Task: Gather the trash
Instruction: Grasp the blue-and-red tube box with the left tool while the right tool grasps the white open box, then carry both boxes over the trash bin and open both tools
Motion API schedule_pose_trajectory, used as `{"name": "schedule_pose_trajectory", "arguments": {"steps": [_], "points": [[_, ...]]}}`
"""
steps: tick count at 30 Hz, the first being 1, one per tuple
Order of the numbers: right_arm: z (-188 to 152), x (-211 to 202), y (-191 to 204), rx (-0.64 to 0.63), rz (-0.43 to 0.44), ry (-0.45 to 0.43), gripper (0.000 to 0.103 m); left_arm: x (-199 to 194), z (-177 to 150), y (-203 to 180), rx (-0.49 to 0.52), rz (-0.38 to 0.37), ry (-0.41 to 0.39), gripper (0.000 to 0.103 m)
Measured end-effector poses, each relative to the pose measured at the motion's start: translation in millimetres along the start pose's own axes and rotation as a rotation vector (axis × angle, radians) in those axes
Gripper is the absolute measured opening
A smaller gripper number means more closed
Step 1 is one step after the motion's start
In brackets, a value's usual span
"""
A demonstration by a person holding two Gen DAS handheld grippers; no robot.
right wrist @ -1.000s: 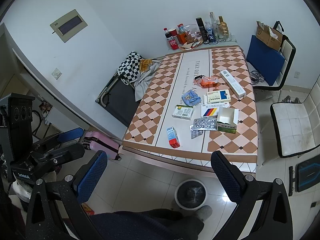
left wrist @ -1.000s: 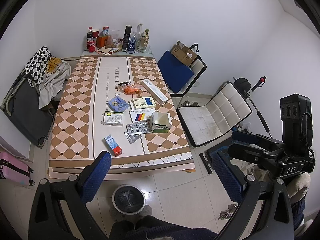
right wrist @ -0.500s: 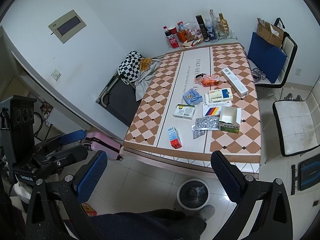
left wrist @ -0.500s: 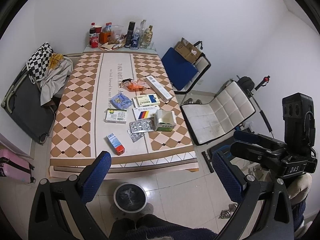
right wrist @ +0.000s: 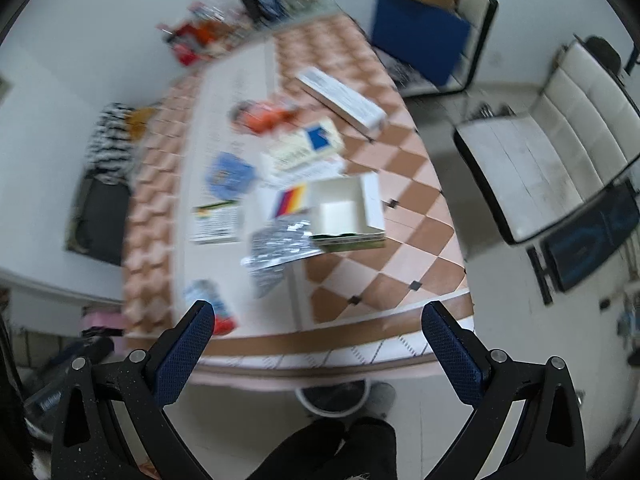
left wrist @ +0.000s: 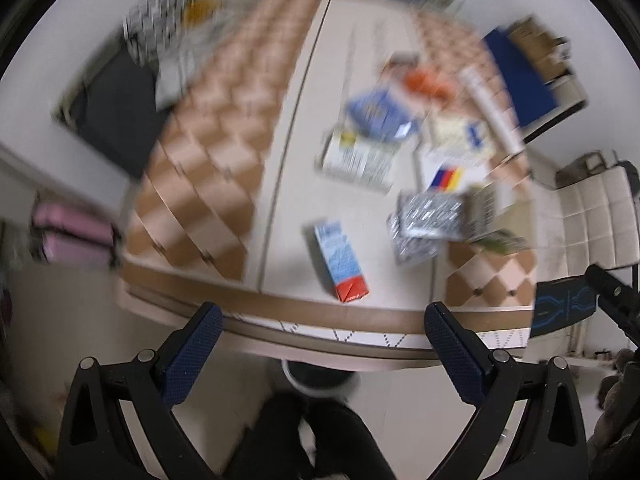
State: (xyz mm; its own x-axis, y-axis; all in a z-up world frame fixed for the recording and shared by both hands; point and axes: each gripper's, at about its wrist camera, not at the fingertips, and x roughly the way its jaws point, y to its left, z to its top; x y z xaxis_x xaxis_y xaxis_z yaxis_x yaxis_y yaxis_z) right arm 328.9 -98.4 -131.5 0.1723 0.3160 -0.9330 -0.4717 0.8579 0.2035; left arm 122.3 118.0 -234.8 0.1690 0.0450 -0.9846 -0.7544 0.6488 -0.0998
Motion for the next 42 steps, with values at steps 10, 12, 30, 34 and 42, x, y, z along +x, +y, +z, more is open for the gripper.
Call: {"name": "schedule_pose_trajectory", "arguments": {"steps": [10, 12, 30, 34, 42], "points": [[70.7, 134.3, -13.5, 0.072, -0.125, 0.13, 0.103, 118.1, 20.3, -11.9, -0.178, -0.076, 0.212, 0.064], [78.5, 153.1, -13.0, 0.08, -0.133, 0.15, 0.103, 126.1, 24.2, -16.6, -0.173, -0.058, 0.205, 0.046], [68.1, 171.7, -11.8, 0.024, -0.177, 0.138, 0.084, 74.0, 8.3, -33.2, 0.074, 0.043, 0.013, 0.029], [37.2, 141.9, -10.7, 0.036, -0.137, 0.1, 0.084, 42.2, -10.8, -39.6, 0.14, 0.033, -0.044, 0.029], [-95.6, 78.6, -11.7, 0.071, -0.041, 0.032, 0.084, 28.3, -75.1, -15.5, 0.247, -0.042, -0.094, 0.029]]}}
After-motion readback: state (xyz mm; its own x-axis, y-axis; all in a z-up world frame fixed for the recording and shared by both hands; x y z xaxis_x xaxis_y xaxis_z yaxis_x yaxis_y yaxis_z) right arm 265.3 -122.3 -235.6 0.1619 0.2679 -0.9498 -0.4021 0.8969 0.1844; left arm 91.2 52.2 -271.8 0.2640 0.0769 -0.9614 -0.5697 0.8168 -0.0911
